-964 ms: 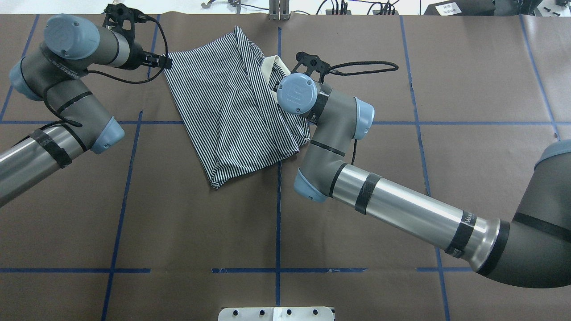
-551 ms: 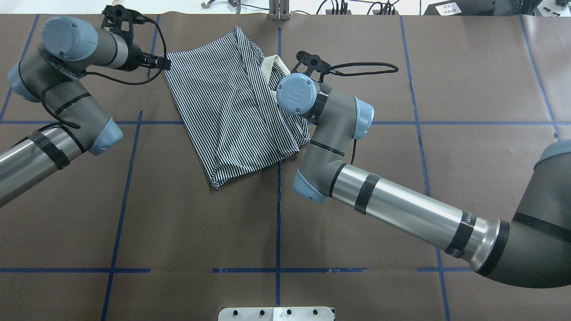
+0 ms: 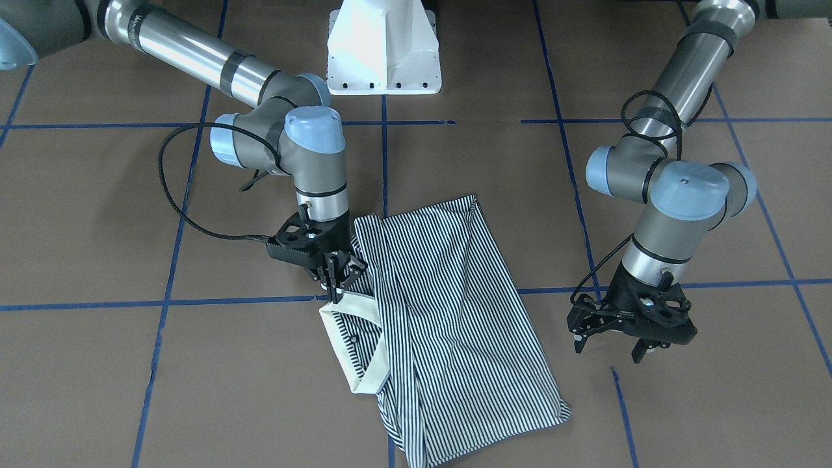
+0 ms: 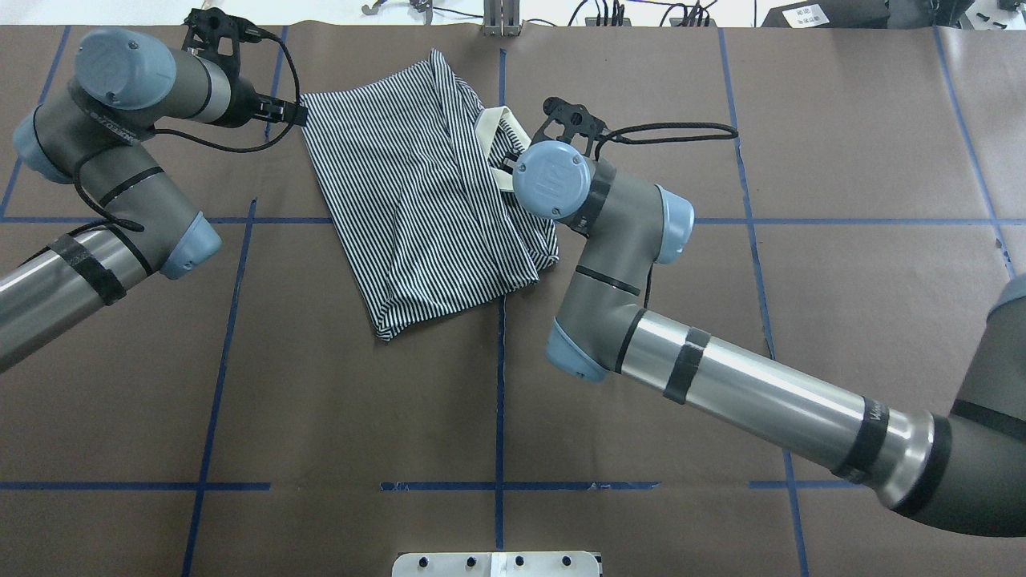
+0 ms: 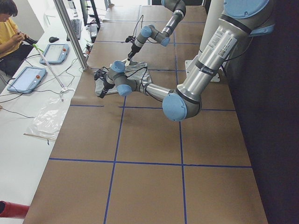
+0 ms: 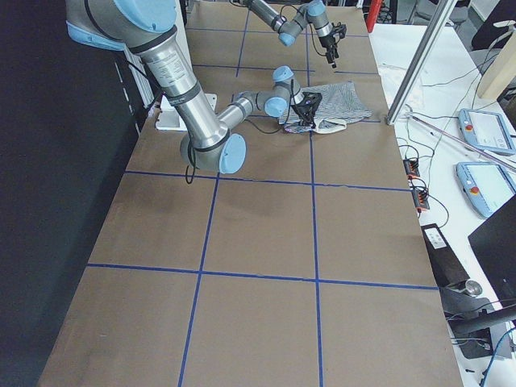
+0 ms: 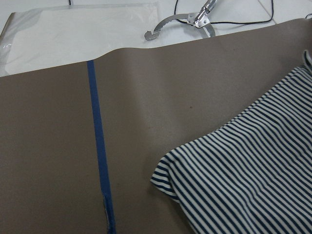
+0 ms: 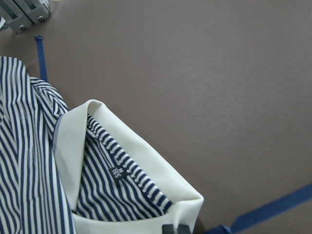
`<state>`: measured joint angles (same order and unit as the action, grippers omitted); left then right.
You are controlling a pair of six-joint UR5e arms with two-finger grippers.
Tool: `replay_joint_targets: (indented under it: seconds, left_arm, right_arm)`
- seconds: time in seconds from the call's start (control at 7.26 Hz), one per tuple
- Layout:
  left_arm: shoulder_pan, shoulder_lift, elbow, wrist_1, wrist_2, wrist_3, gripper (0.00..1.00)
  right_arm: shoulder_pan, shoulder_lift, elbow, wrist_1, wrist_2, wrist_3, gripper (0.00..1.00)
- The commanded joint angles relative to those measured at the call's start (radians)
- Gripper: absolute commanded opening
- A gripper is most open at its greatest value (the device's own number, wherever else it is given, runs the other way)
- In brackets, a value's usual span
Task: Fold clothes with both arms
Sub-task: 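Pull the collar toward the robot with the right gripper, straightening the shirt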
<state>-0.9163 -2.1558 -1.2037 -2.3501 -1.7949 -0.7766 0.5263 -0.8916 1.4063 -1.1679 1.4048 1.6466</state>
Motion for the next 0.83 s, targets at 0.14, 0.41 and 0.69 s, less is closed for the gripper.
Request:
replay_joint_targets:
  seconds: [0.14,0.41,0.69]
  left_arm:
    - [0.002,-0.001,-0.004,0.0,-0.001,-0.001,1.0]
    - [0.008,-0.001,-0.004,0.0,0.0,-0.001,1.0]
    - [0.013,-0.003,-0.005,0.0,-0.001,-0.003,1.0]
  right_arm:
    - [-0.063,-0.192,0.195,-0.019,-0.072,0.001,0.0]
    - [-0.071,-0.223,0.207,-0.019,-0.085,-0.007,0.0]
    - [-0.107,-0.248,0.238,-0.022,-0.128,-0.013,0.99]
